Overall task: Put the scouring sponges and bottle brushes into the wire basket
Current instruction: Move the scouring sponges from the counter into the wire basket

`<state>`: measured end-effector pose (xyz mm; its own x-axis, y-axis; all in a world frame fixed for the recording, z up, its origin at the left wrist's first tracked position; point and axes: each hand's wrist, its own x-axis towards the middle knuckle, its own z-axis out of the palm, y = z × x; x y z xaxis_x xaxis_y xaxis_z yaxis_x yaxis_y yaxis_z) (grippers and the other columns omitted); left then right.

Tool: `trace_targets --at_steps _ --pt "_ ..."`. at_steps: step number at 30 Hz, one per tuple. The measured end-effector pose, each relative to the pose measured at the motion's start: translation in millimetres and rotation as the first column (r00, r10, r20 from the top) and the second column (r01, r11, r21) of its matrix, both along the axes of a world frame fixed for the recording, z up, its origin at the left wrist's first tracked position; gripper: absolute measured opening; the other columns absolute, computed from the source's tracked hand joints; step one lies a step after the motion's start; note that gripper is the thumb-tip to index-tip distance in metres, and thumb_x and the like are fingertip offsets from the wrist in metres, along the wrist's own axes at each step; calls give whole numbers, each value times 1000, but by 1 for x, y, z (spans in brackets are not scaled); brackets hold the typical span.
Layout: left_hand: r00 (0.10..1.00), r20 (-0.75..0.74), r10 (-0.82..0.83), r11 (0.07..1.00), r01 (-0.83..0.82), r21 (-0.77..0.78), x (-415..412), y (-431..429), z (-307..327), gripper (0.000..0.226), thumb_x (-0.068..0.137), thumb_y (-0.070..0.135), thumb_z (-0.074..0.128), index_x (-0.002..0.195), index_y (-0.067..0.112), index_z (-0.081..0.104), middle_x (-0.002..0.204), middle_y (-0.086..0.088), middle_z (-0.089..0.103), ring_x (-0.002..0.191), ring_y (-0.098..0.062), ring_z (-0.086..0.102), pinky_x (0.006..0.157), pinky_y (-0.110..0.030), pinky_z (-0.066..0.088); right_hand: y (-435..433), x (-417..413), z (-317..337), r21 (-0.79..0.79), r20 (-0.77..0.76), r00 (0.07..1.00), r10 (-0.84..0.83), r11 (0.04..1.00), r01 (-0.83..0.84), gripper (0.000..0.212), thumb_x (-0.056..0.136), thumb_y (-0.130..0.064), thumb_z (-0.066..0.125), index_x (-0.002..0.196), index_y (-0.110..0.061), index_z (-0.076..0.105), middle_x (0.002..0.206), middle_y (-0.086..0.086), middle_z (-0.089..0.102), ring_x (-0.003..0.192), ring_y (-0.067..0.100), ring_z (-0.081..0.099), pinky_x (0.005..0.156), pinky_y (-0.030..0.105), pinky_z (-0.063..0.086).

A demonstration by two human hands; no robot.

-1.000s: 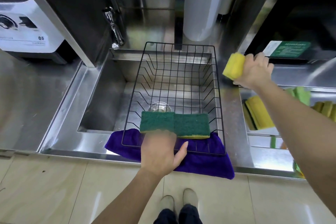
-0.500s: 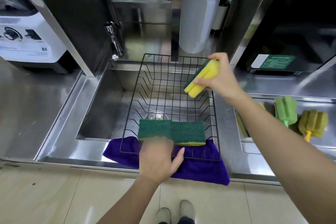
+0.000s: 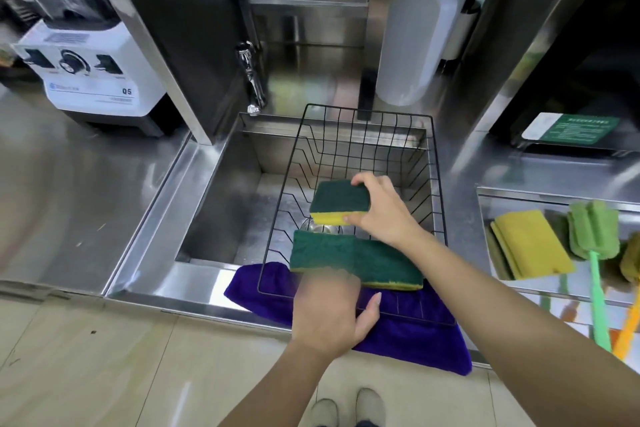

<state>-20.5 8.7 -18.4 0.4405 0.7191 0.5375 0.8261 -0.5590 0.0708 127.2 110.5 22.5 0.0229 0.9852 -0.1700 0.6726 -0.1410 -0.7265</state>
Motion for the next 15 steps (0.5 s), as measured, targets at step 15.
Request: trace_targets --at_steps 15 --pt "1000 -19 7 1000 -8 -27 0 0 0 40 88 44 49 64 14 59 61 -1 56 58 -22 50 54 -32 41 3 2 -18 -217 -100 995 -29 976 7 24 86 -40 58 99 -24 45 98 11 63 89 26 59 76 40 47"
